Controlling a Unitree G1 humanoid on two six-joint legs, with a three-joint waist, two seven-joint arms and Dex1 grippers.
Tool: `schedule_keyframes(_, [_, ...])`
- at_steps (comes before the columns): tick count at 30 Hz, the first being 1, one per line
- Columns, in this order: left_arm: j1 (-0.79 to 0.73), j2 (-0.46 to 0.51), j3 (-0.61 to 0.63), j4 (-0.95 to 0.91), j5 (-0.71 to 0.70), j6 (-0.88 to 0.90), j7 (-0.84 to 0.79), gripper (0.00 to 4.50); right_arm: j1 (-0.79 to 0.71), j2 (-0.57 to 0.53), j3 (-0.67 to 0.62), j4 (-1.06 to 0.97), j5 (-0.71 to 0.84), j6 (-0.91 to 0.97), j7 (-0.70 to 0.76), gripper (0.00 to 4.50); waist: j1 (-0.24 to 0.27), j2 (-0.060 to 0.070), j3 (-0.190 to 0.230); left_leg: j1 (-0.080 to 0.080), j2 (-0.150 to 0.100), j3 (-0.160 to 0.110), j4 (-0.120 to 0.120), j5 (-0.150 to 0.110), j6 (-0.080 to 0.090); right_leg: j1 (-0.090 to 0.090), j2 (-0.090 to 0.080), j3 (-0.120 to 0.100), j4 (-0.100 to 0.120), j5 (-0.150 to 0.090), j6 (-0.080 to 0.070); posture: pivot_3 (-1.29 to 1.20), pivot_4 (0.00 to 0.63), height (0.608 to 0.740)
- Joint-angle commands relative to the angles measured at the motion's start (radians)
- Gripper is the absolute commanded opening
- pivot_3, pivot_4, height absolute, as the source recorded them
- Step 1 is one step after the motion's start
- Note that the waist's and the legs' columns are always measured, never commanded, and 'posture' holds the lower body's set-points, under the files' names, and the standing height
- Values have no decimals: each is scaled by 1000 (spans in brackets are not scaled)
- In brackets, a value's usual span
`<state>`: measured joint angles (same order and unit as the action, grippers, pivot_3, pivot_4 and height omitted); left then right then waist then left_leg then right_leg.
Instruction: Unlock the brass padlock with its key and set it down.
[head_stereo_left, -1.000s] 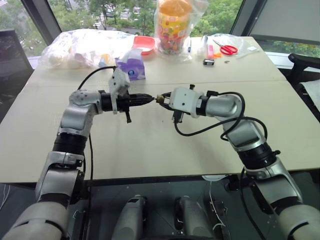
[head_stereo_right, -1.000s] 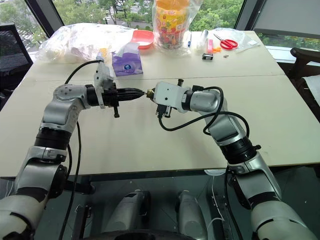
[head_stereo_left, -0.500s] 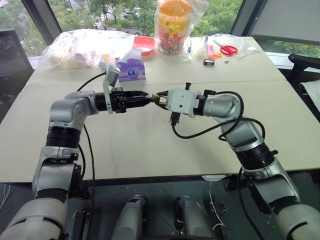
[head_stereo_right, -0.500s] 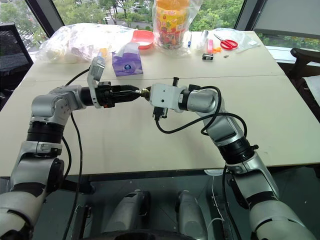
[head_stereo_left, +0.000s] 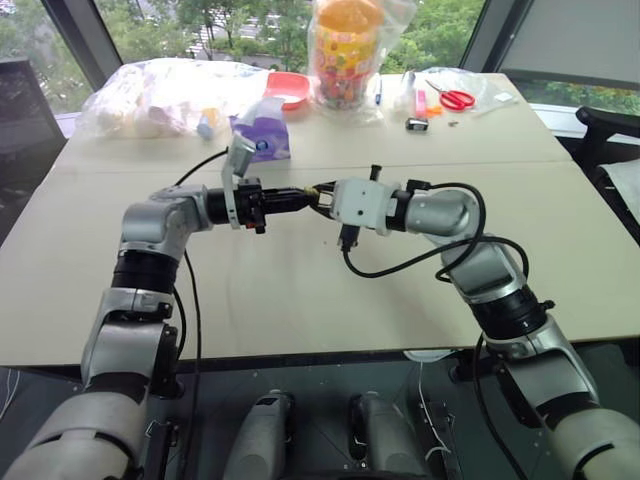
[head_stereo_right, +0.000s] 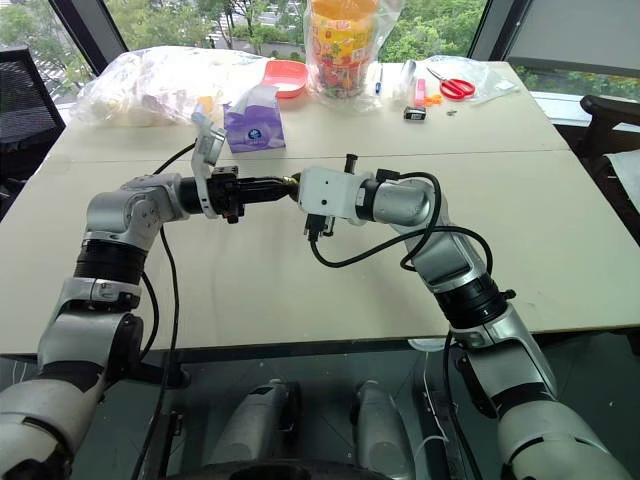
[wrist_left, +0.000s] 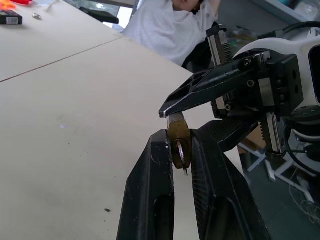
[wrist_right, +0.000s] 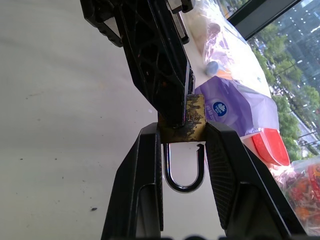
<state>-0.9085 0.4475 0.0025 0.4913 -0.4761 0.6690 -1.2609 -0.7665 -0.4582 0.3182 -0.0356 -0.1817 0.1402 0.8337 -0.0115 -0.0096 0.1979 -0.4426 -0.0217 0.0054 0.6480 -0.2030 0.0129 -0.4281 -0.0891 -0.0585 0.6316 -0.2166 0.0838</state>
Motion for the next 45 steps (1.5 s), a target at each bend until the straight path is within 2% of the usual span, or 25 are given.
schedule_keyframes(1, [-25,2,-2,-6,12,-27,1,20,-13,4,-10,-62,13,-6,2,685,0,0,0,0,0,0,0,0,0,0,0,0,0,0,0,0,150,740])
schedule_keyframes(5, [-18,-2,3,-10,17,-36,10,20,-8,2,-10,-71,13,-2,6,685,1,0,0,0,0,0,0,0,0,0,0,0,0,0,0,0,150,740])
schedule_keyframes(7, [-14,-6,15,-12,9,-30,24,0,-6,1,-13,-73,18,7,9,1723,1,0,0,0,0,0,0,0,0,0,0,0,0,0,0,0,150,740])
schedule_keyframes(9, [0,-6,36,-29,-13,-8,38,0,3,-8,-25,-79,24,22,12,2563,0,0,0,0,0,0,0,0,0,0,0,0,0,0,0,0,150,740])
schedule_keyframes(12, [37,9,38,-85,-28,17,32,0,58,-36,-84,-159,49,89,1,4246,2,0,0,0,0,0,0,0,0,0,0,0,0,0,0,0,150,740])
schedule_keyframes(13, [53,20,33,-108,-30,24,23,0,91,-48,-114,-205,69,128,2,4447,5,0,0,0,0,0,0,0,0,0,0,0,0,0,0,0,150,740])
schedule_keyframes(16, [74,36,43,-149,-53,51,22,0,163,-12,-229,-338,190,338,-33,4447,5,0,0,0,0,0,0,0,0,0,-1,0,0,0,0,0,150,740])
schedule_keyframes(18, [79,40,48,-167,-61,62,27,0,155,53,-314,-387,279,478,-95,4447,5,0,0,0,0,0,0,0,0,0,-1,0,0,0,0,0,150,740])
schedule_keyframes(20, [83,41,50,-185,-69,74,31,0,142,83,-340,-405,303,536,-139,4447,3,0,0,0,1,-1,1,0,-1,0,0,0,0,1,-2,0,150,740])
schedule_keyframes(32, [81,29,42,-274,-127,117,49,0,135,80,-233,-356,297,507,-214,4447,3,0,0,0,1,0,0,1,-1,0,0,0,-1,2,-4,0,150,740])
schedule_keyframes(45, [107,68,51,-339,-177,148,39,0,140,46,-231,-287,316,473,-217,4447,2,0,0,0,1,0,0,1,-1,0,0,0,-1,1,-4,0,150,740])
